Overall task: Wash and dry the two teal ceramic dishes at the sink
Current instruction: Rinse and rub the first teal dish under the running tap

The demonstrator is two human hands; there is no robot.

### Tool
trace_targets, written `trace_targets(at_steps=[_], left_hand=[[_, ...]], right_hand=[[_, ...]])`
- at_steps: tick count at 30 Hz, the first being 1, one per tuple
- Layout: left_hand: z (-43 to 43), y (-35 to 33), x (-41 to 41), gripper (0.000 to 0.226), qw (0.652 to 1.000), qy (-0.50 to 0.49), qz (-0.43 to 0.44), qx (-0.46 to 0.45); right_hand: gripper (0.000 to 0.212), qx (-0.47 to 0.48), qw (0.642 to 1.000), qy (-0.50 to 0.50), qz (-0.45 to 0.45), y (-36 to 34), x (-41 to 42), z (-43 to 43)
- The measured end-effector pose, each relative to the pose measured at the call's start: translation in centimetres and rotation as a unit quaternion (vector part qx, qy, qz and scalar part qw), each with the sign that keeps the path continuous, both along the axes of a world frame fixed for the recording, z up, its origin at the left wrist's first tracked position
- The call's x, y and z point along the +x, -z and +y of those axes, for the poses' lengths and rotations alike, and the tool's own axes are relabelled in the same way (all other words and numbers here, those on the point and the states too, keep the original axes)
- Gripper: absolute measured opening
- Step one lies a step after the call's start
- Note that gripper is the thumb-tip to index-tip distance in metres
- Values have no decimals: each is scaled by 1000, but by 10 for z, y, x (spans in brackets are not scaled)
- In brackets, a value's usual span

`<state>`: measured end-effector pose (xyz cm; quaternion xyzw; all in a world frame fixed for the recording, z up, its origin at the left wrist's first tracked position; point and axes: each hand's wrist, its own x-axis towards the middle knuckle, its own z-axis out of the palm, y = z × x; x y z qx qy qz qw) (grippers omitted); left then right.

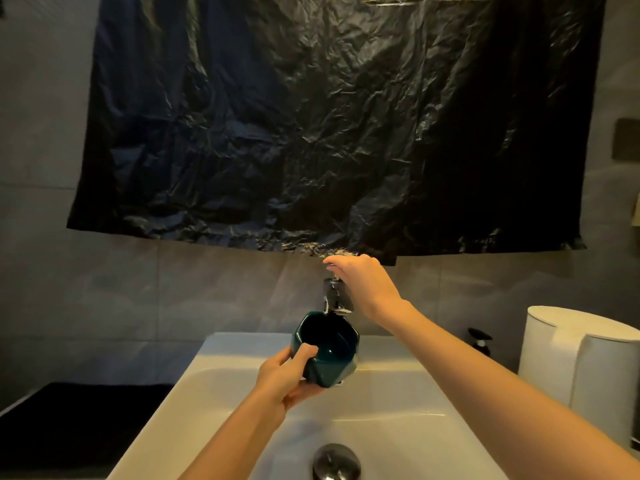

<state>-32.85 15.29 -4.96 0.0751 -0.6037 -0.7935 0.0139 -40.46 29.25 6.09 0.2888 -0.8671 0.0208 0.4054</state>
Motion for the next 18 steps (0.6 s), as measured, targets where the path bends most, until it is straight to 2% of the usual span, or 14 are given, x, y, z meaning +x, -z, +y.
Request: trace_targets(at_steps=[4,7,9,12,14,16,18], left_hand=[[2,0,1,29,1000,1,-6,-13],[3,-1,4,22,1000,10,-3,-24],[4,-2,5,23,999,16,-4,-30],[5,-1,7,25,999,21,-12,-34],[5,0,7,28,999,22,-19,-37],[4,1,6,32,999,16,-23,-43],[3,2,6,35,998,10,-23,-49]], right_hand=[[52,-24,999,13,-19,-6,-7,-1],[35,-58,997,6,-43,-10,-6,-3],[31,-68,997,2,-48,-12,-3,-4],[34,-112,987,-46,-109,-13,6,0],[46,-152,969,-103,-166,-6,19,7],[46,-236,949,-146,-152,13,34,19],[25,-306,937,-148,-86,44,51,36]])
